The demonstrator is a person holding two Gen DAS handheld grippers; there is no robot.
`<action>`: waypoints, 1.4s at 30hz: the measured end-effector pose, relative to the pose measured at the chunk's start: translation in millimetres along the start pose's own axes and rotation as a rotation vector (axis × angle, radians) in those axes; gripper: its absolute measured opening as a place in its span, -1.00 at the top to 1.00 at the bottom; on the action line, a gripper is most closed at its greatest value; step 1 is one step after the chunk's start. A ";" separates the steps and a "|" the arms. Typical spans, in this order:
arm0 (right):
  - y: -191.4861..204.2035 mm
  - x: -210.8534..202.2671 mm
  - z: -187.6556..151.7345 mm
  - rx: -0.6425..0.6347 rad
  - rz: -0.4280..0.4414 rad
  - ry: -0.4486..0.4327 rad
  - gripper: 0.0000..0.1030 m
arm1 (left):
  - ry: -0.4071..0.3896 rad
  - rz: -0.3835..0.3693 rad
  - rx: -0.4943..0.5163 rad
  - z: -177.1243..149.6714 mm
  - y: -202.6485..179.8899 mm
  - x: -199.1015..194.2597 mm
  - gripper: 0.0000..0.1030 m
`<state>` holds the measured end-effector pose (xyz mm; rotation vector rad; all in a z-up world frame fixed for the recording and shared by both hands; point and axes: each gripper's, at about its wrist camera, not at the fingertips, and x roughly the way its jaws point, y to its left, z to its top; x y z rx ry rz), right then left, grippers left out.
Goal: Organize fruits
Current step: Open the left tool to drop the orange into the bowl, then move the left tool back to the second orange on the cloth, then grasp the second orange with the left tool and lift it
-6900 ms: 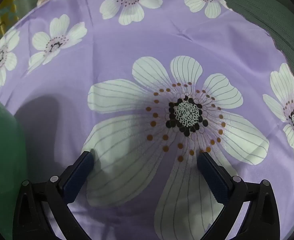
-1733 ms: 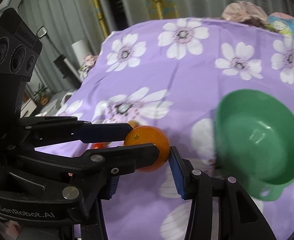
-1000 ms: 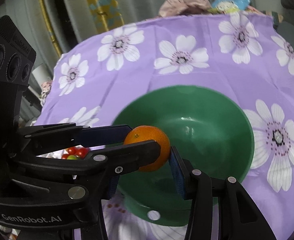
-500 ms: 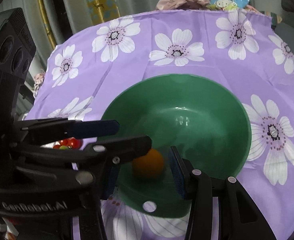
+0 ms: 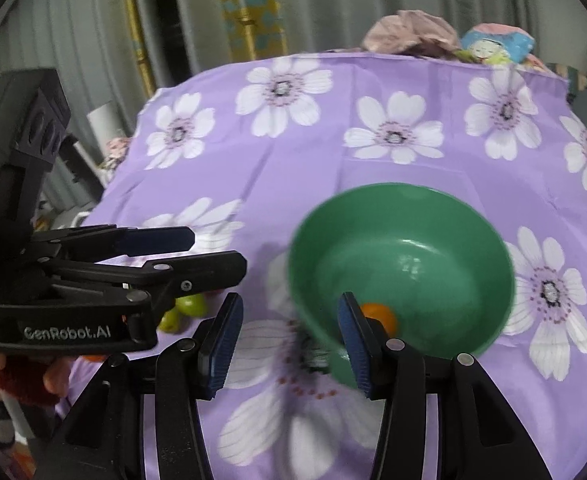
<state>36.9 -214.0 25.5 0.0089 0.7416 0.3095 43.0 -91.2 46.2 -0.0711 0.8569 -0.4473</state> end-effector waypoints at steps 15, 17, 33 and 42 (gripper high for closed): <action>65.5 34.4 -24.3 -0.104 0.147 0.142 0.03 | 0.005 0.168 -0.212 -71.6 105.7 -68.1 -0.26; 73.1 39.0 -26.4 -0.116 0.163 0.156 0.03 | 0.018 0.178 -0.229 -80.9 115.3 -72.9 -0.26; 139.0 82.2 -55.8 -0.189 0.420 0.319 0.03 | 0.069 0.066 -0.219 -117.4 122.5 -77.7 -0.06; 165.9 108.8 -59.6 -0.178 0.515 0.367 0.03 | 0.106 0.034 -0.224 -130.1 128.4 -69.2 0.02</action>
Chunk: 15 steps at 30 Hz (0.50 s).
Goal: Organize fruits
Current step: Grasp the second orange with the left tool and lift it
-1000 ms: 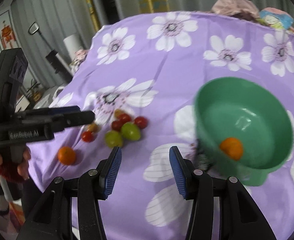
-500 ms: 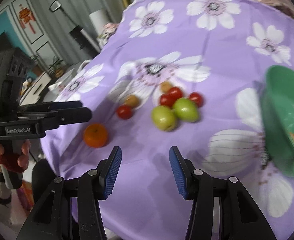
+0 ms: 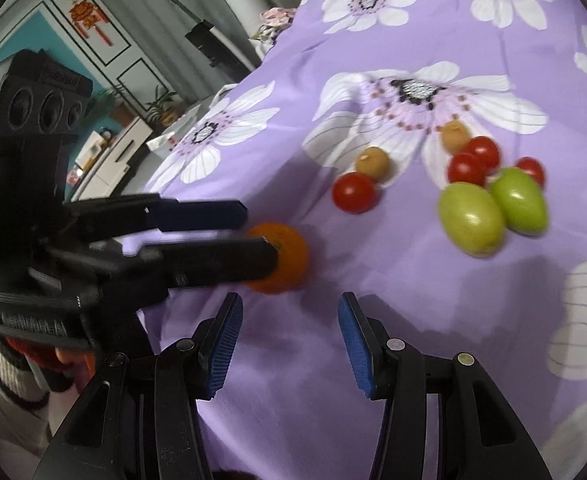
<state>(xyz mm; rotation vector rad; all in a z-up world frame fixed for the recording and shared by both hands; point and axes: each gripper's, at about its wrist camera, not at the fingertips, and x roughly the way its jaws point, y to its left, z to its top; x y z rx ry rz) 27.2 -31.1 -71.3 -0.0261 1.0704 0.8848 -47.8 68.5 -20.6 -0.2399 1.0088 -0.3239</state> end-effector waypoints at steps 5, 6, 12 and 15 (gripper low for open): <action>7.6 11.5 7.1 -0.027 0.001 0.000 0.03 | 0.009 -0.012 -0.003 0.0 2.1 4.0 0.04; 8.2 14.2 8.3 -0.030 -0.002 0.001 0.02 | 0.008 -0.017 -0.010 0.2 3.7 3.8 0.05; 11.4 24.3 13.4 -0.039 -0.007 0.028 0.03 | 0.016 -0.029 -0.022 1.4 7.8 4.0 0.13; 10.5 25.2 16.2 -0.033 -0.016 0.036 0.09 | 0.033 -0.026 -0.017 3.2 6.8 4.9 0.13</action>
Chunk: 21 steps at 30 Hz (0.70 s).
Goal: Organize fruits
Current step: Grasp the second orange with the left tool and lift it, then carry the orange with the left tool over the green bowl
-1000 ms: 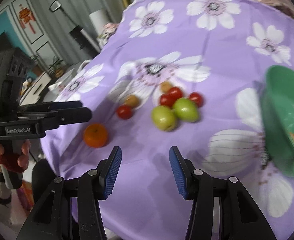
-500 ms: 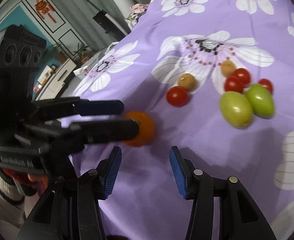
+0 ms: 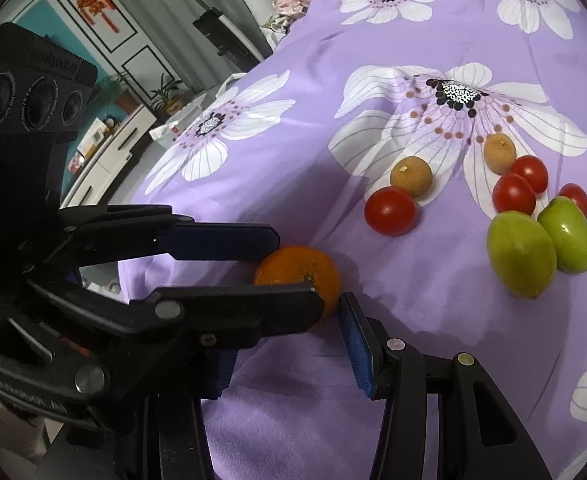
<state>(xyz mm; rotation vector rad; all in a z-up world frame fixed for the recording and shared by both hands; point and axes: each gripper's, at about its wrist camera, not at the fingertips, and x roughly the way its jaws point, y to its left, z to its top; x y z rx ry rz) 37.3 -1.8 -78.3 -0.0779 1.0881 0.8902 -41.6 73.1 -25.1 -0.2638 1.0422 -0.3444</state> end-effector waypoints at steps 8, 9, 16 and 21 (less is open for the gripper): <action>3.2 -11.5 -5.3 -0.039 -0.058 -0.039 0.15 | 0.000 -0.042 -0.035 -5.9 2.9 1.8 0.20; 2.5 -14.5 -6.7 -0.040 -0.060 -0.045 0.15 | -0.002 -0.052 -0.041 -6.3 2.8 1.4 0.20; -1.8 -33.4 -12.0 -0.034 -0.086 -0.089 0.15 | -0.019 -0.087 -0.008 -2.5 -14.5 -2.1 0.21; -6.5 -52.2 -19.5 -0.026 -0.126 -0.130 0.15 | -0.020 -0.106 0.031 3.1 -33.2 1.1 0.25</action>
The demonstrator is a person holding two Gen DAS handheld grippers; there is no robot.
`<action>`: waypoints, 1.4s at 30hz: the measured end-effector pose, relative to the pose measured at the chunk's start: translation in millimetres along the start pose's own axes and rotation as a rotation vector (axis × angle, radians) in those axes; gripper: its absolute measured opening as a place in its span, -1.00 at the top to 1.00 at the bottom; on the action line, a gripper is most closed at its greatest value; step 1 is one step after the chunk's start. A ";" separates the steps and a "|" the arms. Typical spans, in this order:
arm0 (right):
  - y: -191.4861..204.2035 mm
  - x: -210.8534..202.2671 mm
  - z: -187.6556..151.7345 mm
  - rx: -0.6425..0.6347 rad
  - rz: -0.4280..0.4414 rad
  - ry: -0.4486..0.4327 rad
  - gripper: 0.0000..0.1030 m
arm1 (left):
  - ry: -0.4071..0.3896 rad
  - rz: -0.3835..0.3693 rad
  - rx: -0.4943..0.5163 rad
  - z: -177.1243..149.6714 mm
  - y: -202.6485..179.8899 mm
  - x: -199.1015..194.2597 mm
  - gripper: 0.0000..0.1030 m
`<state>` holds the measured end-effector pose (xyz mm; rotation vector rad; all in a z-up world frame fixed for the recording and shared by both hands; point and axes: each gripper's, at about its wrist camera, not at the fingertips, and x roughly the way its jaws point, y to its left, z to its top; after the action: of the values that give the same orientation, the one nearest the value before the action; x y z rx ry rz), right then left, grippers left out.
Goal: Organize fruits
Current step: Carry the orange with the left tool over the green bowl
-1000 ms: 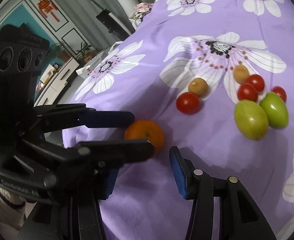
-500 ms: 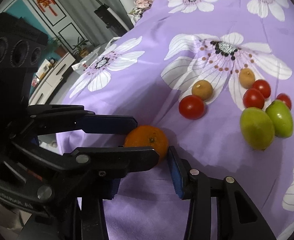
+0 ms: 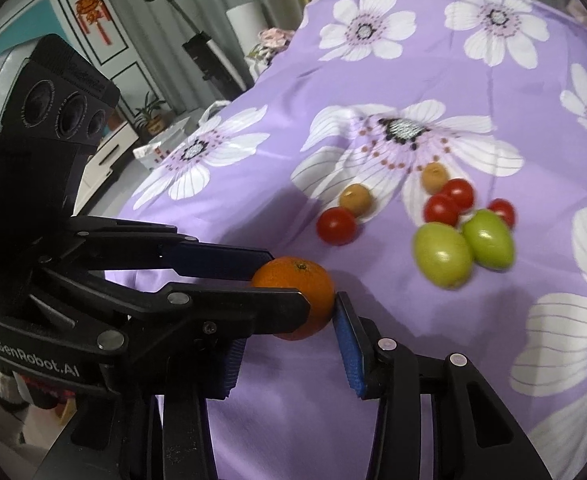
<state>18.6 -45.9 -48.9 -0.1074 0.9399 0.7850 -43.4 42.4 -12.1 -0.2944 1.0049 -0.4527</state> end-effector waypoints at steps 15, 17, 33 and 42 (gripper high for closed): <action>-35.8 -49.6 -8.3 0.068 -0.109 -0.111 0.15 | 0.001 -0.039 0.144 33.9 -59.7 27.9 0.24; -43.1 -56.6 -8.2 0.084 -0.126 -0.131 0.15 | -0.001 -0.050 0.162 40.3 -68.0 32.5 0.24; -99.4 -114.7 -14.1 0.197 -0.251 -0.281 0.15 | -0.016 -0.122 0.317 88.7 -136.5 64.1 0.24; -130.8 -139.9 -15.4 0.246 -0.325 -0.339 0.15 | -0.020 -0.165 0.378 114.0 -170.4 88.0 0.23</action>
<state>45.1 -224.8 16.0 0.0851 0.6671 0.3664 55.9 -145.7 55.4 -0.0412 0.8583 -0.7760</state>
